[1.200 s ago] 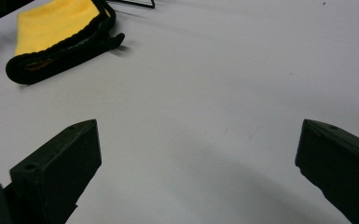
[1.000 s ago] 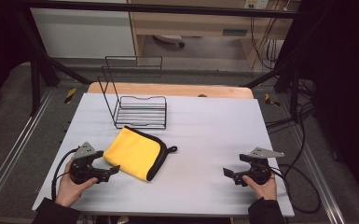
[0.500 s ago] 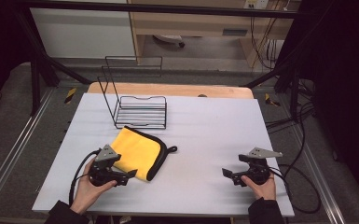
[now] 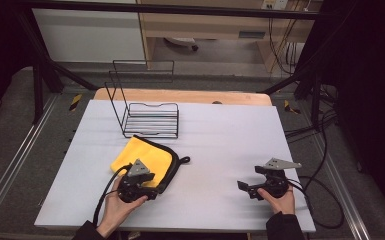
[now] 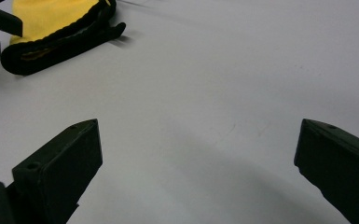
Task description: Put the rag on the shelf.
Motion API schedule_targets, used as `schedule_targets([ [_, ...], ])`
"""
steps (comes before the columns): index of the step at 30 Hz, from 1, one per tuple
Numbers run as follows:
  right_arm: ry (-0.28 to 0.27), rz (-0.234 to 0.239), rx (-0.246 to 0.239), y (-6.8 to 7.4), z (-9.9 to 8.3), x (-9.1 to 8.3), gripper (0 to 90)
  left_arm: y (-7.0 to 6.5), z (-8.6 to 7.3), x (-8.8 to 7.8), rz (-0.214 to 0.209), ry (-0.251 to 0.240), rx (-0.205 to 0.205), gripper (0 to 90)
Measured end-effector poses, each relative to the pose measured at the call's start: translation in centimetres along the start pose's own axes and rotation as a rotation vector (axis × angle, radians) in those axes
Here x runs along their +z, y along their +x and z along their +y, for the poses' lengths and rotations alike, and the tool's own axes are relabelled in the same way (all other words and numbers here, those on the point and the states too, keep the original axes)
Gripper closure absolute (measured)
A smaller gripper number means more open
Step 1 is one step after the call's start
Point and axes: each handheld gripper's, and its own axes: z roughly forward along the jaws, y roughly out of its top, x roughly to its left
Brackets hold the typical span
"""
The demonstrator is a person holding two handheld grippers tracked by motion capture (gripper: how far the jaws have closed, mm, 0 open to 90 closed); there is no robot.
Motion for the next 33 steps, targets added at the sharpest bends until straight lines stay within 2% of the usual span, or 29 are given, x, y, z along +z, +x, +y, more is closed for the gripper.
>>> schedule_targets([
  [4,0.003,0.002,0.005,0.2,0.0,0.0,1.5,-0.6,0.1,1.0,0.014,0.021,-0.01,51.1],
  [5,0.004,0.0,0.0,0.2,0.0,0.1,1.6,-0.7,0.1,1.3,0.038,0.033,0.003,55.0],
  [7,0.01,0.002,-0.006,0.2,0.1,0.1,1.6,-0.7,0.0,1.4,0.045,0.028,-0.008,59.2],
  [11,0.016,0.0,-0.004,0.4,0.1,0.4,1.8,-0.6,-0.1,1.5,0.034,0.029,-0.028,66.3],
  [16,0.026,0.004,-0.012,0.6,0.2,0.6,2.0,-0.7,0.0,1.5,0.031,0.046,-0.025,77.1],
  [21,0.031,0.007,-0.013,0.7,0.3,0.7,2.1,-0.7,0.2,1.2,0.03,0.065,-0.014,81.1],
  [26,0.027,0.003,-0.012,0.7,0.3,0.7,2.2,-0.3,0.5,0.1,-0.003,0.091,-0.011,82.5],
  [30,0.027,0.007,-0.011,0.9,0.4,0.7,2.3,0.1,0.2,-1.0,-0.022,0.114,0.013,82.6],
  [32,0.026,0.007,-0.017,1.0,0.4,0.7,2.4,0.3,-0.2,-1.8,-0.03,0.146,0.045,82.6],
  [33,0.029,0.007,-0.018,1.1,0.4,0.8,2.4,0.3,-0.2,-1.8,-0.03,0.146,0.045,82.7],
])
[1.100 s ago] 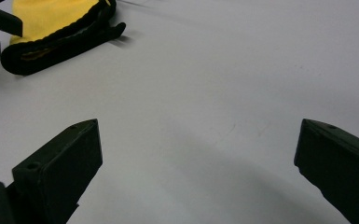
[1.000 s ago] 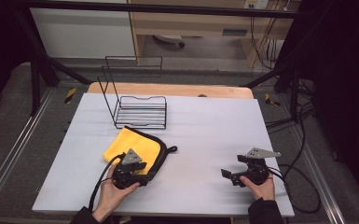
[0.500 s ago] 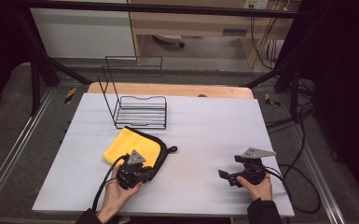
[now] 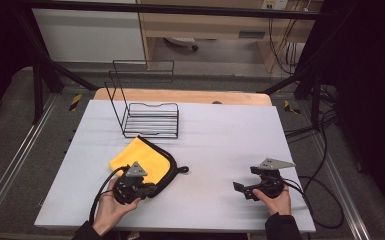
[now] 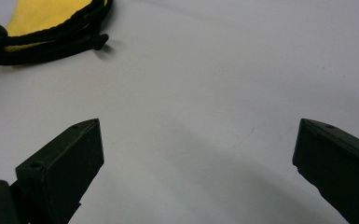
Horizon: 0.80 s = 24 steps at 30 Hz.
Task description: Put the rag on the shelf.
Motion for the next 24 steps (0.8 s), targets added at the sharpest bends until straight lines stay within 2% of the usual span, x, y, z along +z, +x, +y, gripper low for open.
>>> schedule_targets([
  [3,0.006,0.003,-0.008,0.3,0.2,0.2,2.7,0.0,-0.6,-0.7,0.004,0.024,0.034,82.7],
  [7,0.008,0.007,-0.011,0.8,0.4,0.6,2.8,0.3,-1.4,-1.6,0.003,0.031,0.07,82.6],
  [11,0.014,0.013,-0.008,1.4,0.7,1.1,2.9,0.5,-1.9,-2.0,-0.002,0.039,0.075,82.5],
  [18,0.007,0.017,-0.025,2.5,1.5,1.9,3.4,0.7,-2.7,-2.8,0.001,0.05,0.114,82.3],
  [20,0.006,0.022,-0.028,3.0,1.9,2.3,4.0,0.6,-2.8,-2.7,0.003,0.039,0.112,81.6],
  [22,0.005,0.024,-0.043,3.8,2.6,3.0,4.9,0.7,-2.7,-2.8,-0.001,0.011,0.09,76.4],
  [24,-0.002,0.027,-0.054,4.3,3.2,3.5,5.7,0.8,-2.6,-3.0,-0.007,-0.008,0.077,65.8],
])
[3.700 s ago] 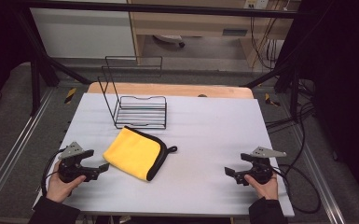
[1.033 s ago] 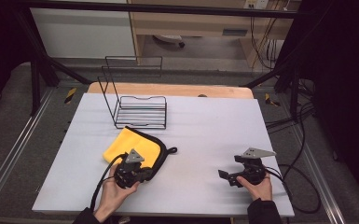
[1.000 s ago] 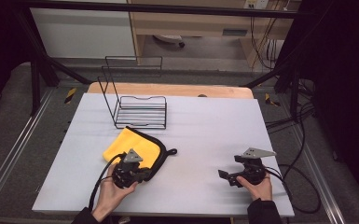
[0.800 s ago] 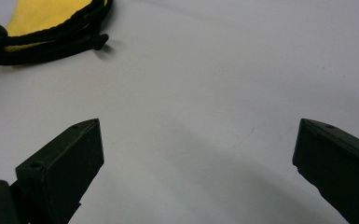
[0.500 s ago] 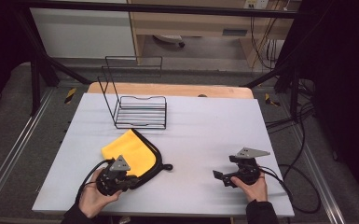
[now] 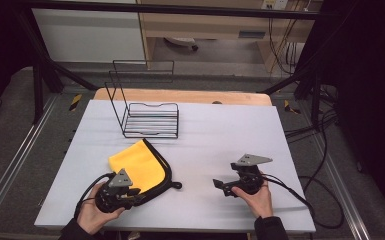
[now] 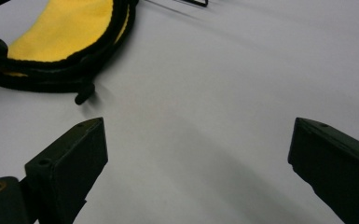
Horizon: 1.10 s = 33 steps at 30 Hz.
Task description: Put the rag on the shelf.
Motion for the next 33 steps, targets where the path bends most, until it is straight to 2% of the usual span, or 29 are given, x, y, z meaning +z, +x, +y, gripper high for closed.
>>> schedule_targets([
  [2,-0.004,0.005,-0.006,0.6,0.7,0.6,6.6,0.3,0.2,-0.5,-0.003,-0.036,-0.025,54.9],
  [3,-0.006,0.009,-0.013,1.0,1.1,1.0,7.2,0.9,0.4,-1.1,0.001,-0.076,-0.056,49.4],
  [4,-0.009,0.011,-0.019,1.4,1.5,1.4,7.8,0.9,0.4,-1.1,0.001,-0.076,-0.056,45.8],
  [7,-0.002,0.021,-0.038,2.7,2.8,2.8,9.7,2.1,0.7,-1.9,0.021,-0.137,-0.1,32.5],
  [8,0.002,0.023,-0.045,3.1,3.2,3.3,10.6,2.9,0.8,-2.1,0.038,-0.164,-0.118,29.5],
  [9,0.002,0.023,-0.045,3.1,3.2,3.3,10.6,2.9,0.8,-2.1,0.038,-0.164,-0.118,26.2],
  [10,0.011,0.031,-0.052,4.1,4.0,4.3,12.2,3.8,0.7,-2.2,0.061,-0.169,-0.136,22.5],
  [11,0.022,0.032,-0.052,4.6,4.4,4.9,13.0,3.8,0.7,-2.2,0.061,-0.169,-0.136,20.1],
  [13,0.028,0.034,-0.057,5.0,4.7,5.5,14.0,4.6,0.1,-2.1,0.079,-0.164,-0.157,16.5],
  [14,0.05,0.042,-0.065,5.8,5.1,6.7,15.4,5.0,-0.2,-2.0,0.084,-0.164,-0.173,15.3],
  [17,0.079,0.059,-0.074,6.8,5.6,8.7,19.2,6.2,-1.0,-1.9,0.094,-0.17,-0.205,13.0],
  [19,0.086,0.064,-0.071,7.1,5.7,9.3,21.3,6.7,-1.3,-2.1,0.105,-0.183,-0.22,12.7],
  [20,0.103,0.075,-0.069,7.5,5.8,10.5,25.6,6.9,-1.4,-2.2,0.111,-0.194,-0.221,12.0],
  [23,0.143,0.092,-0.071,8.0,5.9,12.2,31.3,7.3,-1.6,-2.7,0.123,-0.217,-0.224,11.5],
  [26,0.154,0.111,-0.062,8.4,5.8,13.2,38.2,7.7,-1.9,-3.1,0.134,-0.237,-0.241,11.8],
  [29,0.176,0.117,-0.06,8.6,5.6,13.9,43.8,8.0,-2.1,-3.2,0.139,-0.233,-0.25,12.1],
  [33,0.195,0.119,-0.05,8.6,5.4,14.1,49.0,8.4,-2.4,-3.5,0.144,-0.241,-0.269,12.5],
])
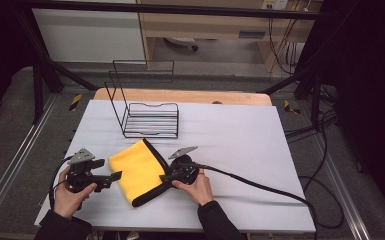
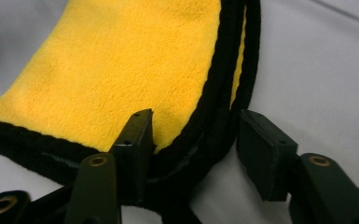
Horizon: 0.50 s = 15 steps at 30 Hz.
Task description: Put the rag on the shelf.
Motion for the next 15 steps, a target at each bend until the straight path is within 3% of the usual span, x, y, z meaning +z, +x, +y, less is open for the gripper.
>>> schedule_targets([
  [2,0.009,0.017,0.008,0.1,-0.1,-0.1,56.2,0.2,0.0,0.0,0.006,-0.002,-0.006,12.6],
  [8,0.025,0.022,0.029,0.4,-0.2,-0.2,64.3,0.7,-0.2,-0.2,0.022,-0.011,-0.032,12.6],
  [10,0.036,0.03,0.044,0.5,-0.1,-0.5,73.4,1.0,-0.3,-0.2,0.028,-0.013,-0.041,12.7],
  [15,0.034,0.029,0.071,0.9,-0.2,-0.8,77.0,1.4,-0.4,-0.3,0.042,-0.015,-0.057,12.7],
])
